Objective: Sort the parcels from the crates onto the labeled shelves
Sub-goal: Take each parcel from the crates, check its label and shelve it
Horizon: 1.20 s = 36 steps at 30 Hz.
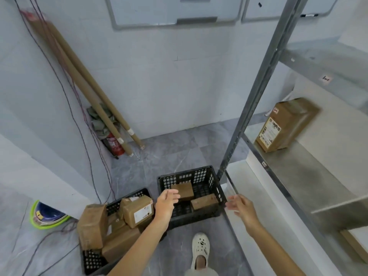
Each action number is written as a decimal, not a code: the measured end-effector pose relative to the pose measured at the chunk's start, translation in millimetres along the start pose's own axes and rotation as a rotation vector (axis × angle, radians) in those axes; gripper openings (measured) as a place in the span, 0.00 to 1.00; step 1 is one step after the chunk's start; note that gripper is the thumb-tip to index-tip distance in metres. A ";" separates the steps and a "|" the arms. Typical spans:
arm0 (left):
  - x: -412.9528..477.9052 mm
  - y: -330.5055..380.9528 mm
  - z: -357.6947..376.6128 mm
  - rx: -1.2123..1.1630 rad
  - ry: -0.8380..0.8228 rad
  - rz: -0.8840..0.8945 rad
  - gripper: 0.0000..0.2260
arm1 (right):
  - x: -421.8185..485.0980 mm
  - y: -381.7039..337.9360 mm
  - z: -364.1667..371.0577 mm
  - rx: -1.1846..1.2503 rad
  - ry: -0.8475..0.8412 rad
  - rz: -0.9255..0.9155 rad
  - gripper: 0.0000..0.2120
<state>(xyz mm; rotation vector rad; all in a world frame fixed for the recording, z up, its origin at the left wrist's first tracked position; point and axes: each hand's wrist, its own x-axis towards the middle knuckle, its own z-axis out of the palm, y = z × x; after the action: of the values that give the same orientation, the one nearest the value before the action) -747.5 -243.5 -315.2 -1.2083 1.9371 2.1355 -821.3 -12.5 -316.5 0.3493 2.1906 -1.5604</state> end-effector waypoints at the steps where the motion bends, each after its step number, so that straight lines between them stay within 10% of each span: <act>1: 14.0 2.8 7.4 0.013 -0.003 -0.011 0.13 | 17.5 -2.3 -3.3 -0.007 0.003 0.005 0.12; 14: 206.8 -17.2 70.4 0.142 0.005 -0.135 0.10 | 237.1 22.7 24.5 -0.196 -0.055 0.141 0.11; 32: 546.0 -420.0 170.4 0.360 -0.290 -0.511 0.18 | 558.9 402.7 168.8 -0.600 -0.114 0.157 0.11; 36: 560.5 -449.8 188.7 0.283 -0.380 -0.583 0.20 | 565.7 433.4 179.5 -1.027 -0.082 0.097 0.21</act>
<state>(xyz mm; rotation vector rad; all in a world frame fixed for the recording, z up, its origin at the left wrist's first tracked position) -1018.1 -240.9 -1007.2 -1.0476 1.4353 1.5887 -1092.9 -58.8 -997.8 0.0508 2.5107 -0.2552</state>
